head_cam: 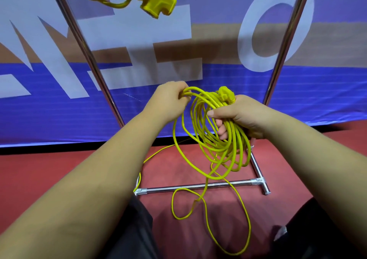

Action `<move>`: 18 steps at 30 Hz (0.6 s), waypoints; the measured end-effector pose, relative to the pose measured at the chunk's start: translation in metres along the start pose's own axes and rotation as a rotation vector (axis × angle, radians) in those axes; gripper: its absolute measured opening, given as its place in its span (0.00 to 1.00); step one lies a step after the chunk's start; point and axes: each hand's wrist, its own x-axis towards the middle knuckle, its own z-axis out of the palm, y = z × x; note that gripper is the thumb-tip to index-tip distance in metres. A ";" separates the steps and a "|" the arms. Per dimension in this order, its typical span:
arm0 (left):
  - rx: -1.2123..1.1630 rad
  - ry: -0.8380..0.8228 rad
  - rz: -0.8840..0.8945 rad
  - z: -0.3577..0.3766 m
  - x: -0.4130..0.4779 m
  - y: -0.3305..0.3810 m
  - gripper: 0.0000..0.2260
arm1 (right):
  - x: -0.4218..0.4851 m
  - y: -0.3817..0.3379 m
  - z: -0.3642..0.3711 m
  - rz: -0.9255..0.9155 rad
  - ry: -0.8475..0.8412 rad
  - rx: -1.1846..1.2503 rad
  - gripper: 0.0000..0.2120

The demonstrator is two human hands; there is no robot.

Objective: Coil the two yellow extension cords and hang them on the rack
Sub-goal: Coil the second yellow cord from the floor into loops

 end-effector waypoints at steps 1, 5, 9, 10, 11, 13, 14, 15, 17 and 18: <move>0.030 -0.025 0.079 0.000 -0.002 0.003 0.07 | -0.001 0.000 -0.001 0.003 0.001 -0.004 0.13; -0.011 -0.043 0.215 0.001 -0.010 0.014 0.14 | -0.005 0.001 -0.003 0.022 -0.015 -0.033 0.13; 0.114 0.021 0.163 0.000 -0.011 0.015 0.11 | -0.003 0.004 -0.003 0.009 -0.007 0.026 0.08; 0.148 0.029 0.156 0.000 -0.012 0.017 0.10 | -0.002 0.004 -0.003 0.000 0.002 0.049 0.06; 0.173 0.035 0.145 0.001 -0.012 0.018 0.10 | -0.001 0.005 -0.003 -0.008 0.011 0.069 0.05; 0.197 0.043 0.097 0.001 -0.012 0.017 0.10 | 0.000 0.005 -0.005 -0.015 0.019 0.095 0.06; 0.194 0.051 0.060 0.000 -0.011 0.016 0.11 | 0.000 0.004 -0.007 -0.015 0.019 0.096 0.07; 0.178 0.068 0.017 -0.001 -0.010 0.014 0.11 | 0.000 0.004 -0.008 -0.014 0.015 0.091 0.09; 0.135 0.111 -0.055 -0.006 -0.009 0.012 0.12 | -0.001 0.002 -0.011 -0.024 -0.005 0.089 0.11; 0.111 0.126 -0.083 -0.007 -0.009 0.012 0.12 | -0.002 0.002 -0.012 -0.037 -0.018 0.099 0.12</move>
